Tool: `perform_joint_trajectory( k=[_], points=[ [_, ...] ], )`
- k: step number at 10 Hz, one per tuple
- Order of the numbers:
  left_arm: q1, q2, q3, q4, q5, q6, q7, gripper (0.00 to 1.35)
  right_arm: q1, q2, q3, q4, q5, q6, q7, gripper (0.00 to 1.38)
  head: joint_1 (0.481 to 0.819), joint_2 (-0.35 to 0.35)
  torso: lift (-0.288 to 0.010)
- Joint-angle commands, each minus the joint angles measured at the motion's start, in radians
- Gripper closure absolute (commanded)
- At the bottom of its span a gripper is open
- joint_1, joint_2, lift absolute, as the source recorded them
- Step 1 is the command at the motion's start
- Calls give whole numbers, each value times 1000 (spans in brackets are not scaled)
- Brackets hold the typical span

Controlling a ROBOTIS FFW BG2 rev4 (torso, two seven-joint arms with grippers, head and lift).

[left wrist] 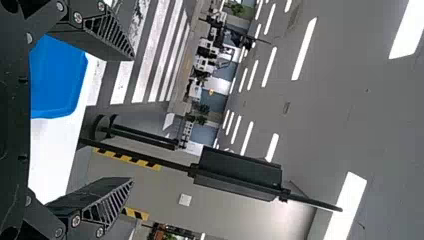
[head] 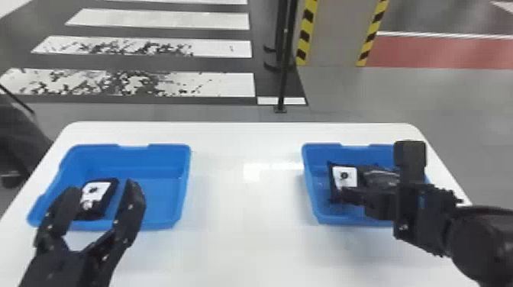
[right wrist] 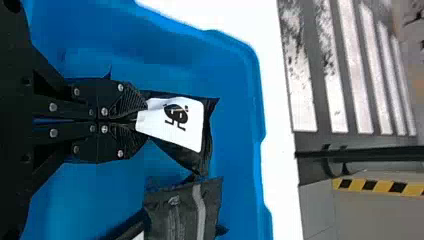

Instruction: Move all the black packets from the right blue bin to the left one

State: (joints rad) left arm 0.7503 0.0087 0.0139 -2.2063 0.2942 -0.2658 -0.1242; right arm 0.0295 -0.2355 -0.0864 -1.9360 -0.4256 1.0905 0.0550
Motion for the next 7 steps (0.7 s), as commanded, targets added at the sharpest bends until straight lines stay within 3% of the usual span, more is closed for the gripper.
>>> perform_joint_trajectory(
  k=[1, 3, 4, 7],
  points=[
    [-4, -1, -2, 6, 9, -9, 0, 186, 15, -10, -1, 38, -11, -163, 95, 1167, 695, -35, -140],
    [-9, -1, -10, 13, 23, -53, -3, 180, 24, -24, 3, 40, -17, -366, 256, 1167, 695, 4, -140],
    [-16, 0, -18, 13, 35, -53, -8, 180, 27, -38, 31, 35, -69, -452, 319, 1167, 695, 13, -140],
    [-61, 13, -38, 13, 95, -39, -49, 194, 54, -77, 178, -48, -248, -511, 413, 1167, 695, 95, -140]
  ],
)
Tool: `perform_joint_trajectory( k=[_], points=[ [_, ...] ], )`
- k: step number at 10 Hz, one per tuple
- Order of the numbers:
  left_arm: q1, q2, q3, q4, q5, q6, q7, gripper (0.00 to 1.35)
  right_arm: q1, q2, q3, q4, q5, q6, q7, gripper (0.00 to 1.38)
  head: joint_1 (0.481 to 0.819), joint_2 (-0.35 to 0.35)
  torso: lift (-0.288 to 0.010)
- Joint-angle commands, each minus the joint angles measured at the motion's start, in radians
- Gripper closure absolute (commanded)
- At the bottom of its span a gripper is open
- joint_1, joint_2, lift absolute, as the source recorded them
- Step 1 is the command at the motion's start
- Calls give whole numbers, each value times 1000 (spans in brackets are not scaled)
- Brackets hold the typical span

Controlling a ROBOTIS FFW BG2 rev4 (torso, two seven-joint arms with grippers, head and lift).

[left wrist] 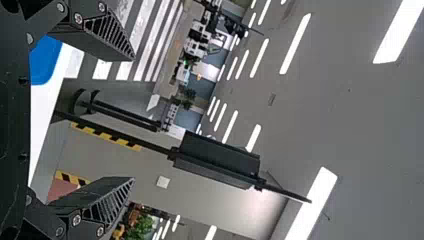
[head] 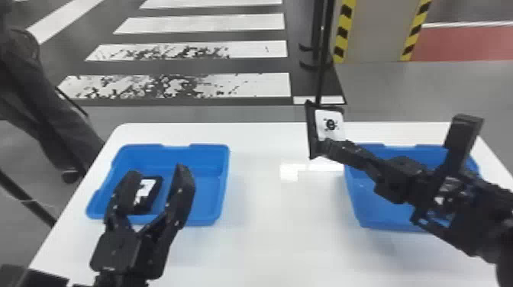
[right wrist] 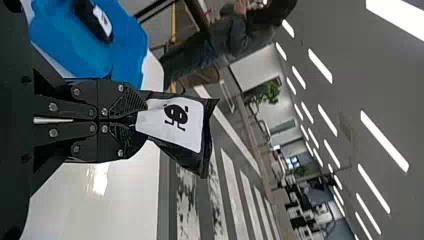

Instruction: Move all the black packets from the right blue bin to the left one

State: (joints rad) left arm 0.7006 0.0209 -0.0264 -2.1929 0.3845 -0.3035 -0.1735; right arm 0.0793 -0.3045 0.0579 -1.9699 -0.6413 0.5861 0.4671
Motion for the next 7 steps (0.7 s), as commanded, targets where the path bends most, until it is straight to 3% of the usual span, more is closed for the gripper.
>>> perform_joint_trajectory(
  k=[1, 4, 7],
  points=[
    [-48, 1, 16, -3, 20, 48, -43, 222, 7, -27, 114, -51, -75, -4, 13, 1167, 695, 142, -140],
    [-134, 5, 48, -20, 54, 262, -153, 297, -30, -50, 251, -61, -87, -4, 10, 1167, 695, 246, -140],
    [-151, 10, 60, -27, 48, 404, -185, 314, -62, -62, 321, -76, -89, -14, 1, 1167, 695, 264, -140]
  ],
)
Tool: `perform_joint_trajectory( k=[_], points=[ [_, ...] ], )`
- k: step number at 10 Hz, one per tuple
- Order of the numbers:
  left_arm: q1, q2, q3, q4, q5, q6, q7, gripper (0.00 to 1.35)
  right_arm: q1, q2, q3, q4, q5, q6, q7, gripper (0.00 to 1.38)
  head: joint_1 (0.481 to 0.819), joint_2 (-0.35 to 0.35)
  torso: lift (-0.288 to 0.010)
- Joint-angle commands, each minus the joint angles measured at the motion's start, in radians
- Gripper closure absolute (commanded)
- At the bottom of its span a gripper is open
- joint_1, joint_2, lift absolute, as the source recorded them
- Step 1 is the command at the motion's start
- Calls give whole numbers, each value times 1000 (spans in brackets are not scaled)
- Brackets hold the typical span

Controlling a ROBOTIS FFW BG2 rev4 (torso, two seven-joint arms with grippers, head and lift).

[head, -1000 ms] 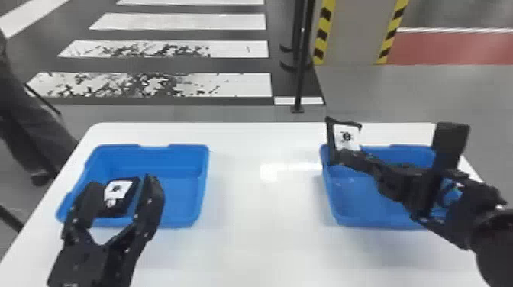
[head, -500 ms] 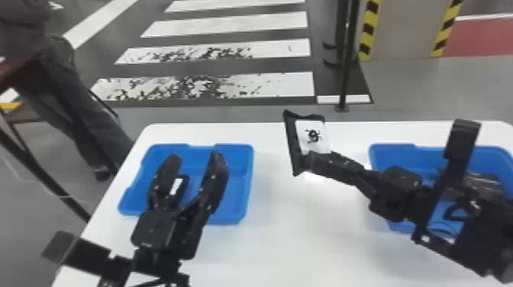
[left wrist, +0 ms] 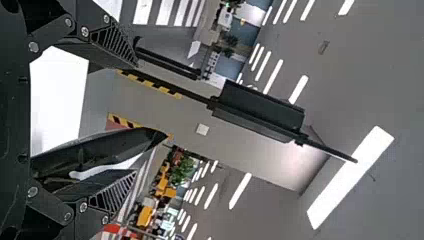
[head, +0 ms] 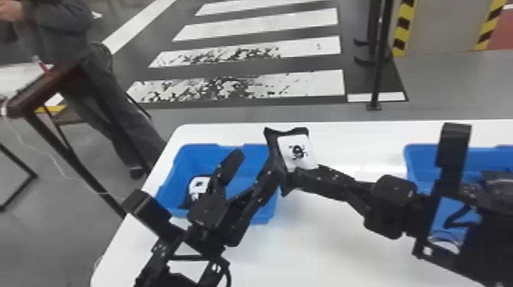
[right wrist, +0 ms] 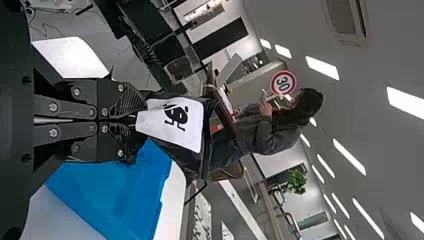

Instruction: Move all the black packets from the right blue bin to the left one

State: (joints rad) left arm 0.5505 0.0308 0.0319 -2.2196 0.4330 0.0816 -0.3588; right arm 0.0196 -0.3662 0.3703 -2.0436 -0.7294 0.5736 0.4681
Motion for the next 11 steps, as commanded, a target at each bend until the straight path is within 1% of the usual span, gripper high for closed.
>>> perform_joint_trajectory(
  k=[1, 4, 7, 8, 9, 10, 11],
  points=[
    [2, 0, 10, 0, -2, 34, 0, 314, -5, 0, 25, -2, -2, -2, -2, 1167, 695, 271, -140],
    [-1, 0, -4, 0, 30, 14, 0, 314, -20, -10, 70, 10, -12, -2, -6, 1167, 695, 297, -140],
    [4, 8, -28, 0, 78, 17, -11, 314, -17, -14, 70, 20, -14, -2, -8, 1167, 695, 295, -140],
    [-6, 9, -34, 0, 80, 56, -12, 401, -22, -14, 70, 20, -14, -2, -11, 1167, 695, 292, -140],
    [-11, 9, -42, 0, 90, 105, -14, 711, -29, -13, 70, 22, -12, -4, -12, 1167, 695, 284, -140],
    [-13, 9, -42, 0, 88, 122, -12, 822, -37, -13, 70, 25, -12, -7, -12, 1167, 695, 271, -140],
    [-6, 9, -38, 0, 72, 83, 0, 1254, -37, -13, 70, 25, -14, -9, -14, 1167, 695, 264, -140]
  ],
)
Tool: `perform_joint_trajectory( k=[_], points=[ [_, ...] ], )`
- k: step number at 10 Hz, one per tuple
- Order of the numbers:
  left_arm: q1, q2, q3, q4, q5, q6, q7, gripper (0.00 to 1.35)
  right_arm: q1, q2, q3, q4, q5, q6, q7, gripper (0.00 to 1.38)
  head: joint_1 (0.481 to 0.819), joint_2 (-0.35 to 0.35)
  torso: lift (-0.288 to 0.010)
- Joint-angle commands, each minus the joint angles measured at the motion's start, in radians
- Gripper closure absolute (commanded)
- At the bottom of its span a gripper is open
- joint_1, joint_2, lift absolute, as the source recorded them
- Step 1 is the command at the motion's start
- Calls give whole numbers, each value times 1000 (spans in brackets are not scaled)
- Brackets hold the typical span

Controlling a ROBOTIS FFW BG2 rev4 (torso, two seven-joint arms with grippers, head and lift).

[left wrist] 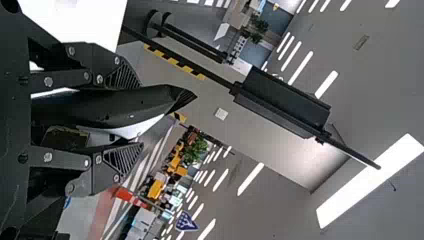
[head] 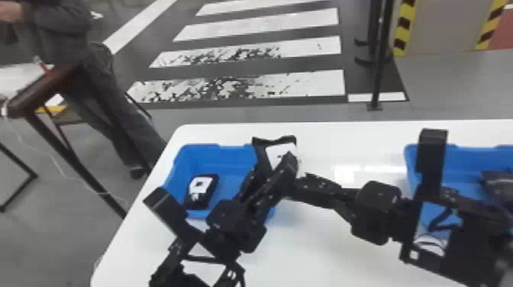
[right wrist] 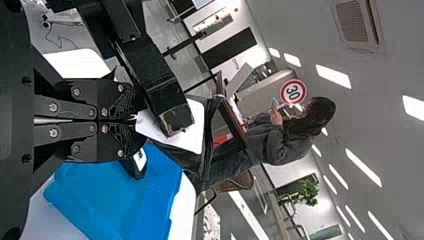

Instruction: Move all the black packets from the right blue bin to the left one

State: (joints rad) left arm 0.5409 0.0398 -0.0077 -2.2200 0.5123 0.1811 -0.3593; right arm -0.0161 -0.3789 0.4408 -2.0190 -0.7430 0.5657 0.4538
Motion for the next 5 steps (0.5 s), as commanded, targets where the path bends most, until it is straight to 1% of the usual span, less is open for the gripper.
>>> perform_joint_trajectory(
  k=[1, 4, 5],
  points=[
    [9, -3, 8, -2, -2, -24, 11, 1219, 1, 2, 0, 0, 1, -1, -1, 1167, 695, 260, -140],
    [26, -6, 2, -2, -12, -98, 37, 1220, 1, 5, 0, 5, -13, -6, -4, 1150, 695, 280, -140],
    [26, -6, 2, -2, -12, -117, 42, 1220, 4, 5, 0, 20, -33, -23, -4, 912, 695, 287, -140]
  ],
)
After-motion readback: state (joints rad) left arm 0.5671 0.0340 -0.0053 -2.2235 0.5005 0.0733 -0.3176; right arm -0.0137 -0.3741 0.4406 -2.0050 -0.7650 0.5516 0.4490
